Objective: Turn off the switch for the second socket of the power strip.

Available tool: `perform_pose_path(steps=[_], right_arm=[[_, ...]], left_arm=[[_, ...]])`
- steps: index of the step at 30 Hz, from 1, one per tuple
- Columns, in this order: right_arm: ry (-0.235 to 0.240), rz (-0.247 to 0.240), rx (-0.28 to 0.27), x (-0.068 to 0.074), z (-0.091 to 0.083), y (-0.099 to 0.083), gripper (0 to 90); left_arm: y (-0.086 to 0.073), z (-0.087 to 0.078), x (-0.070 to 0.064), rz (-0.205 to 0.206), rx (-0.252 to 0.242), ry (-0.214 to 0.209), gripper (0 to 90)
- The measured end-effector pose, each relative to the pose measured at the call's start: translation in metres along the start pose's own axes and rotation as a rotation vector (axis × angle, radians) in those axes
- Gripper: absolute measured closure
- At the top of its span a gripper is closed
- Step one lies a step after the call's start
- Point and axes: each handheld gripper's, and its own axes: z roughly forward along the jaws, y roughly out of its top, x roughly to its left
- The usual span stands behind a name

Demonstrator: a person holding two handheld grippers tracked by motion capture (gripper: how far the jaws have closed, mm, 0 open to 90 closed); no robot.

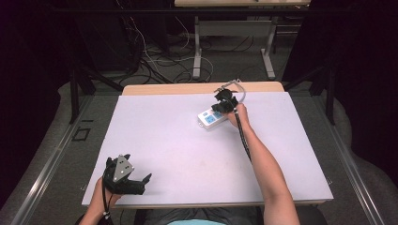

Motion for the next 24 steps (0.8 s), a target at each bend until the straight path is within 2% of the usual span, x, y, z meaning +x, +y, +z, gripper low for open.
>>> perform_pose_path(steps=[7,8,10,11,12,15,19,24], right_arm=[[-0.018,-0.008,-0.024,0.0005,0.0039,0.0,90.0],[-0.015,-0.008,-0.012,0.0004,0.0034,0.0004,90.0],[-0.016,-0.001,-0.016,0.0005,0.0043,0.0002,90.0],[0.004,0.026,-0.013,0.001,0.0044,0.0,90.0],[0.001,0.034,-0.019,0.0013,0.0051,-0.0002,90.0],[0.002,0.032,-0.019,0.0019,0.0058,0.0004,90.0],[-0.024,0.013,-0.008,0.0042,0.0066,0.0023,90.0],[-0.022,0.01,-0.004,0.0048,0.0068,0.0027,90.0]], left_arm=[[0.0001,0.0,0.0001,0.008,0.003,-0.004,0.2],[0.0001,0.0,0.0,0.009,0.003,-0.004,0.2],[0.0001,0.0001,-0.0003,0.007,0.002,-0.002,0.2],[0.0001,0.0003,-0.0005,0.006,0.001,-0.001,0.2],[0.0002,0.0003,-0.0004,0.006,0.002,-0.005,0.2],[0.0001,0.0011,-0.001,0.006,-0.006,0.003,0.2],[0.0001,-0.0005,-0.0007,0.011,0.003,0.001,0.2],[-0.0001,-0.0006,-0.0004,0.009,0.003,0.001,0.2]])
